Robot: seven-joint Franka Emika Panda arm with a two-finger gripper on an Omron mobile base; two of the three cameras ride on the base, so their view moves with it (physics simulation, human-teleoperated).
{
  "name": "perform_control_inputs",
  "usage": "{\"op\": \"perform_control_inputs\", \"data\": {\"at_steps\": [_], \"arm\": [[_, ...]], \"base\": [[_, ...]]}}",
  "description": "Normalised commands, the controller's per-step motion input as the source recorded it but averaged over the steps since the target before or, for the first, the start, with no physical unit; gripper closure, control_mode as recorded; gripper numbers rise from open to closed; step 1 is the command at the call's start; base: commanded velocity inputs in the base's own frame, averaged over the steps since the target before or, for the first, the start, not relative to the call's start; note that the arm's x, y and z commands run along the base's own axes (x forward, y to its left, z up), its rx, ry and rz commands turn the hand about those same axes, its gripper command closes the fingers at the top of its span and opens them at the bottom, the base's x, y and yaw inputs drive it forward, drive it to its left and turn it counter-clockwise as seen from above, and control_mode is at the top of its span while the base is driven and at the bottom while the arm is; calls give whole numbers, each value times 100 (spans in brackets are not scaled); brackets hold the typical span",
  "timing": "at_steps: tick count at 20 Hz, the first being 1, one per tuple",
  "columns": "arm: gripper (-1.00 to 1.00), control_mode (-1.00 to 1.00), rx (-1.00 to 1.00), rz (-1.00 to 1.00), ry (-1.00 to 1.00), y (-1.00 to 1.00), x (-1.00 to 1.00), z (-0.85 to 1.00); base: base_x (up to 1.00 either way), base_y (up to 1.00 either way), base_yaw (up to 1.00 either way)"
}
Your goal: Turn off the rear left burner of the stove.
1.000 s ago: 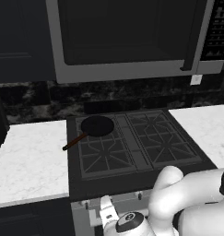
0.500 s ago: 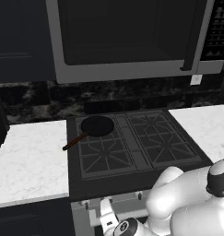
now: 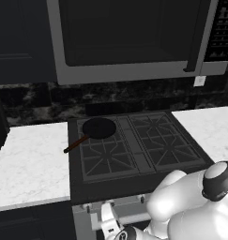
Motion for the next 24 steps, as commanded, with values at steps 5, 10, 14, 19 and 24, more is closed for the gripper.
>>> {"op": "perform_control_inputs", "data": {"at_steps": [5, 10, 14, 19, 24], "arm": [[-100, -100, -2, 2, -13, 0, 4, 1], [-100, -100, 0, 0, -1, 0, 19, 0], [-100, -100, 0, 0, 0, 0, 10, 0], [-100, -100, 0, 1, -2, -4, 1, -1], [-100, -100, 0, 2, -2, -24, 1, 0]], "base": [[0, 0, 0], [0, 0, 0], [0, 0, 0], [0, 0, 0], [0, 0, 0]]}}
